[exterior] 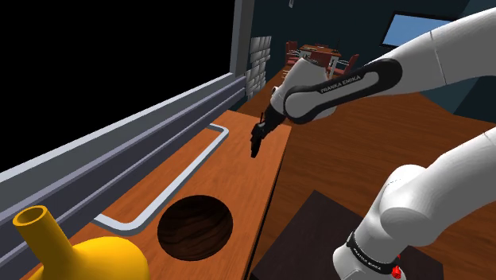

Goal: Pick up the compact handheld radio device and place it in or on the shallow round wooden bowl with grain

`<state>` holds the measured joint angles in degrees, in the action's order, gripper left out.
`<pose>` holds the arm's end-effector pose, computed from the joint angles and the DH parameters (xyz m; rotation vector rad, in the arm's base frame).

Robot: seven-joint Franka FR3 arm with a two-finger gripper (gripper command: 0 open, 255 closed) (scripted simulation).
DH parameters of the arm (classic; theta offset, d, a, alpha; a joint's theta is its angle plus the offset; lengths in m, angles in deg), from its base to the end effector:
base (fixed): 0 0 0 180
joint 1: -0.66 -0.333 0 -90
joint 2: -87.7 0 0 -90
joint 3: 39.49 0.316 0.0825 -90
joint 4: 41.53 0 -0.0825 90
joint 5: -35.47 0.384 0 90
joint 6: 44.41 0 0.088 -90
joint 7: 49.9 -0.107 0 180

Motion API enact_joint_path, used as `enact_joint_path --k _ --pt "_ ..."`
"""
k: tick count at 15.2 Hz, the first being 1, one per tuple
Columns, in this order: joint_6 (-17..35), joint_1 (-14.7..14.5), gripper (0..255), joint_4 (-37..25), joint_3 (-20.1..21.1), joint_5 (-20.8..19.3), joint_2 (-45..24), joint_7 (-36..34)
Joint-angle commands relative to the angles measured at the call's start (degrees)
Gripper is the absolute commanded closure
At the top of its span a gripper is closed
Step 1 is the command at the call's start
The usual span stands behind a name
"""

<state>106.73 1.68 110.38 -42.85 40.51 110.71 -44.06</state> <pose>0.4236 -0.0345 0.4130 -3.0363 0.0654 -0.6029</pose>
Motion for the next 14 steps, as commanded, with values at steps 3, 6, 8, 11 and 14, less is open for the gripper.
enact_joint_path --k 3,6,8,11,14 --pt "-3.8 0.3 255 -1.7 0.2 -0.5 2.0 -0.5" --pt "-6.5 0.5 255 -3.2 0.4 -0.8 3.3 -0.8" --pt "-8.2 0.6 255 -4.2 0.5 -0.9 4.0 -1.0" --pt "-10.8 0.8 255 -5.9 0.6 -1.1 4.9 -1.3" --pt "-13.4 0.9 255 -7.6 0.7 -1.3 5.7 -1.5"
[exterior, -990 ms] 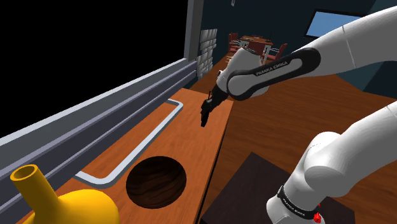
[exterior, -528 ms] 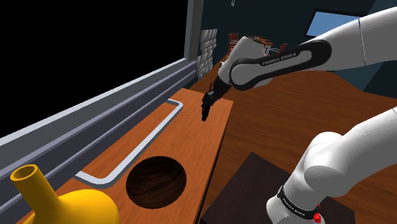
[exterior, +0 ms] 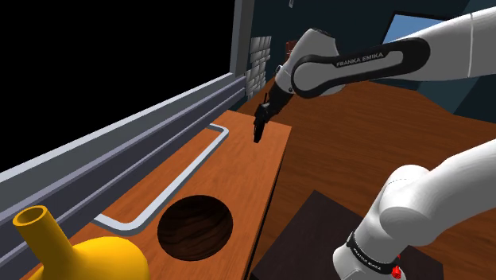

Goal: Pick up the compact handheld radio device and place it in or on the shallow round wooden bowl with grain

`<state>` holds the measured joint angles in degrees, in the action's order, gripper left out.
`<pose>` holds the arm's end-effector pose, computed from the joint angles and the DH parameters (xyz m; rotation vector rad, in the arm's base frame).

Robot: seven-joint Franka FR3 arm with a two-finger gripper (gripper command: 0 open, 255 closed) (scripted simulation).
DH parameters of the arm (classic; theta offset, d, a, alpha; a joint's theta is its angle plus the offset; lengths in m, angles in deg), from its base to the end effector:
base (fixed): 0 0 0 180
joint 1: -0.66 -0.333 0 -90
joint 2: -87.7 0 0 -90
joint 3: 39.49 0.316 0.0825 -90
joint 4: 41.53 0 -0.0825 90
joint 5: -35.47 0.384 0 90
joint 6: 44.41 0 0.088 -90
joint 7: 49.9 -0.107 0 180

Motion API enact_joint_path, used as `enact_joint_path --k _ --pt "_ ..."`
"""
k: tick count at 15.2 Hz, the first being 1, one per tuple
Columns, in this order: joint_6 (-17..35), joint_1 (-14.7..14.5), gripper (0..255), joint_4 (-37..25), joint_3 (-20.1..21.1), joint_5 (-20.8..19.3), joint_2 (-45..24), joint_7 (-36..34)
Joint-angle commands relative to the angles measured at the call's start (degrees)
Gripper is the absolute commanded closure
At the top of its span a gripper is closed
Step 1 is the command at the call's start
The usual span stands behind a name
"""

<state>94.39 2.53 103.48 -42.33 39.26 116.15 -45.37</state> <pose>0.4229 -0.0356 0.4863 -3.0362 0.0653 -0.6027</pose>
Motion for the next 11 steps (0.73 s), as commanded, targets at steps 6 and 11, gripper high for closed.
enact_joint_path --k 6,11 --pt "-2.7 -1.0 255 0.0 4.0 0.0 3.0 -5.1" --pt "-3.0 -3.0 255 1.9 10.7 0.7 5.4 -12.9"
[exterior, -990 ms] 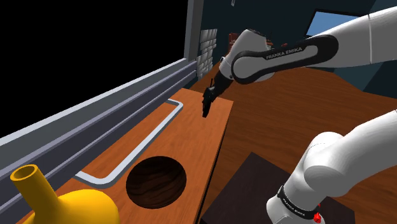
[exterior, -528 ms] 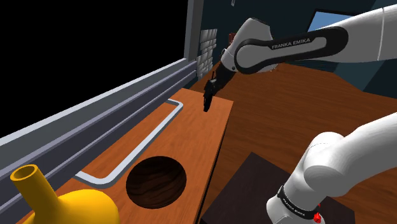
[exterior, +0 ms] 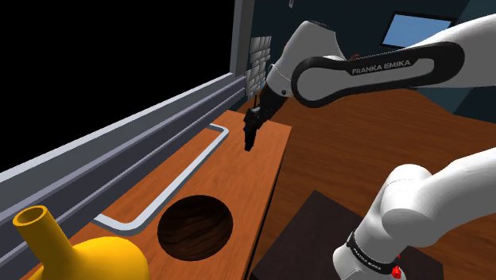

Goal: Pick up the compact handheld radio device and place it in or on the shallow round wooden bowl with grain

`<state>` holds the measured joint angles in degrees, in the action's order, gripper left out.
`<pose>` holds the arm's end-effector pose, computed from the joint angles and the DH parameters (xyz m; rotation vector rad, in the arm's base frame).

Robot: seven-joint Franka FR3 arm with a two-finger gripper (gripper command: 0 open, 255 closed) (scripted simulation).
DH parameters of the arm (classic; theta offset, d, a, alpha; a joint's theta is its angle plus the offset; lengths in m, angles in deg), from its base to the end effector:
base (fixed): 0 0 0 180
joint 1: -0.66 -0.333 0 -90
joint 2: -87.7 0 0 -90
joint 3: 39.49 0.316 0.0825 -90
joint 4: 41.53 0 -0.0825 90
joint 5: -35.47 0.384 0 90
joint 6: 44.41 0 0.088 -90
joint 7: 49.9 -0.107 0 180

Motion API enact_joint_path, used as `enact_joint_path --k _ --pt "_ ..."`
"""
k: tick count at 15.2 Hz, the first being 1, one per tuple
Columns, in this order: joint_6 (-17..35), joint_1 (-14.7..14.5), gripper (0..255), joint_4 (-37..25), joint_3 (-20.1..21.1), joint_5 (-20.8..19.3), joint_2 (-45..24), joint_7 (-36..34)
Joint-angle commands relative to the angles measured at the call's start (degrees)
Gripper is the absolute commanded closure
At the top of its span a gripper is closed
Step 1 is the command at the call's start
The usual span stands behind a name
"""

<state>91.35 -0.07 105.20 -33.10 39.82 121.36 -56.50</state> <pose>0.3987 0.0536 0.5009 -3.0367 0.0623 -0.6022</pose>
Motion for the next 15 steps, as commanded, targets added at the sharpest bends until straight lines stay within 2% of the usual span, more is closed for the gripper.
enact_joint_path --k 1,9,15 --pt "0.0 -0.9 255 0.3 2.8 0.4 0.5 -3.4" --pt "-0.8 -3.9 255 -1.0 14.0 1.7 0.4 -16.3" --pt "-1.6 -4.7 255 -4.9 22.8 1.5 -2.4 -26.2"
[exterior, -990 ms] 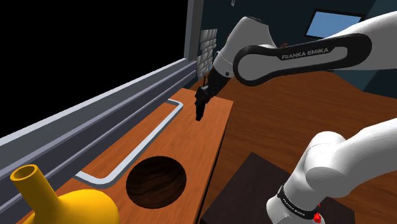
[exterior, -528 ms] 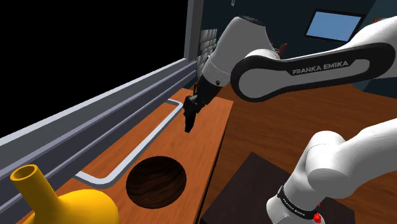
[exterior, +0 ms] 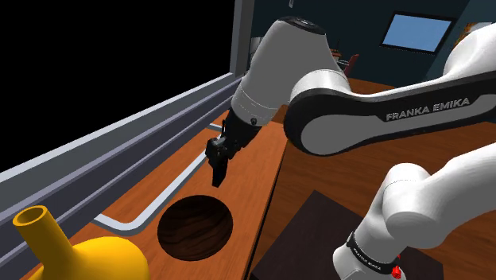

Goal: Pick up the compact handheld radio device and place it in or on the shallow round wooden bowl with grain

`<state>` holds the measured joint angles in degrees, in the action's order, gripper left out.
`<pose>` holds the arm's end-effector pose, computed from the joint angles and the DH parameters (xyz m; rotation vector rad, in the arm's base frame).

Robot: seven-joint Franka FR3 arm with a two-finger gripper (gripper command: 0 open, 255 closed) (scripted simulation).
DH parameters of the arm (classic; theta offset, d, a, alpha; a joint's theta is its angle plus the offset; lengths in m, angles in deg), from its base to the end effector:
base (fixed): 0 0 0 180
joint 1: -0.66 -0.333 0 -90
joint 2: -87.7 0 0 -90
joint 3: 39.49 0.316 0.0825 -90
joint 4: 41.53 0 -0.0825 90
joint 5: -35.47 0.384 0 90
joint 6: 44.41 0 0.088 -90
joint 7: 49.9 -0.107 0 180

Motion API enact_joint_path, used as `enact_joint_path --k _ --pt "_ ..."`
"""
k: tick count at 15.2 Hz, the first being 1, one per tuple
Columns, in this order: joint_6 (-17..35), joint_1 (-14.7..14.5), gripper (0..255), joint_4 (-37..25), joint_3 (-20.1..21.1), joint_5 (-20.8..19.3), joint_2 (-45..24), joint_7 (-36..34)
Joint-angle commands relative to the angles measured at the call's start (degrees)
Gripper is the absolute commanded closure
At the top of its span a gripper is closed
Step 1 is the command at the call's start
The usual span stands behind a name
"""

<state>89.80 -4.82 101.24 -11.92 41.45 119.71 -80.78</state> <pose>0.3482 0.2448 0.4951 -3.0376 0.0621 -0.6028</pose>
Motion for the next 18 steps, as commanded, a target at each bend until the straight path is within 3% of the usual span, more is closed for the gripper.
enact_joint_path --k 1,6,18 --pt "-0.2 0.0 255 -1.8 3.2 -0.4 -1.5 -3.6" --pt "-1.3 1.2 255 -7.3 11.4 -2.5 -5.9 -12.5" --pt "7.8 3.0 255 -1.6 15.0 -4.6 -9.4 -15.8"
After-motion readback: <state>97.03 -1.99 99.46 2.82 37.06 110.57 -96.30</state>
